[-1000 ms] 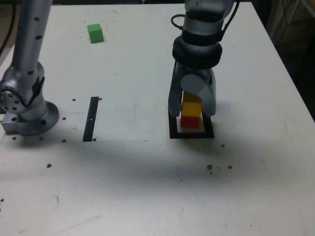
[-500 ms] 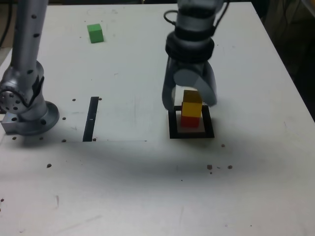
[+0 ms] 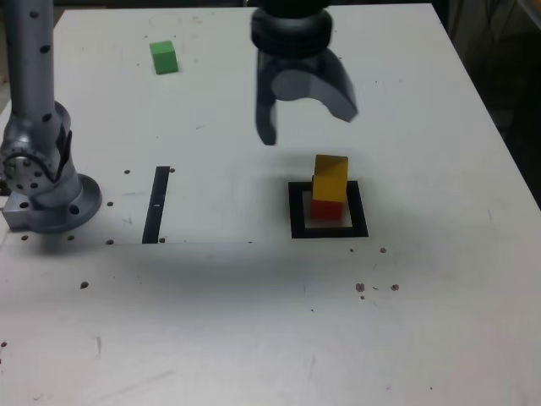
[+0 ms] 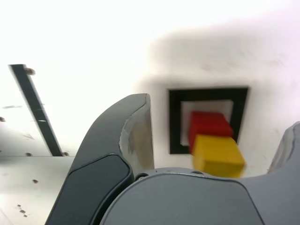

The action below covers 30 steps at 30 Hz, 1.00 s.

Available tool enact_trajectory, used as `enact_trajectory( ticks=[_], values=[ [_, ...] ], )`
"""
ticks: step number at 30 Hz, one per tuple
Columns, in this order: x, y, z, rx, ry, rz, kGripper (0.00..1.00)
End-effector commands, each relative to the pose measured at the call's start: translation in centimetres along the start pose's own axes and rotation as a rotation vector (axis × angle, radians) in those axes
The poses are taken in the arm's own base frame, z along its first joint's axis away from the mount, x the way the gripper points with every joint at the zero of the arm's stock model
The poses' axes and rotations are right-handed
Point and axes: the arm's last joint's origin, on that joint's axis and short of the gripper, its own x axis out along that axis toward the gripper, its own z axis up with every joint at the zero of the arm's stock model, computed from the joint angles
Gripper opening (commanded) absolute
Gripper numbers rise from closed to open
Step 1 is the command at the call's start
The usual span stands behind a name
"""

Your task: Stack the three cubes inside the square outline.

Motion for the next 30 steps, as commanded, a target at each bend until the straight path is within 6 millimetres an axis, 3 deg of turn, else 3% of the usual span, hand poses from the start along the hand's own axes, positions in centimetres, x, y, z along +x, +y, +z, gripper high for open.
enact_trajectory(
  ticks=[1,30],
  values=[
    [-0.4,1.0,-1.0,-0.033,-0.008,0.007,1.00],
    [1.6,14.8,-10.1,-0.287,0.172,-0.017,0.99]
  ],
)
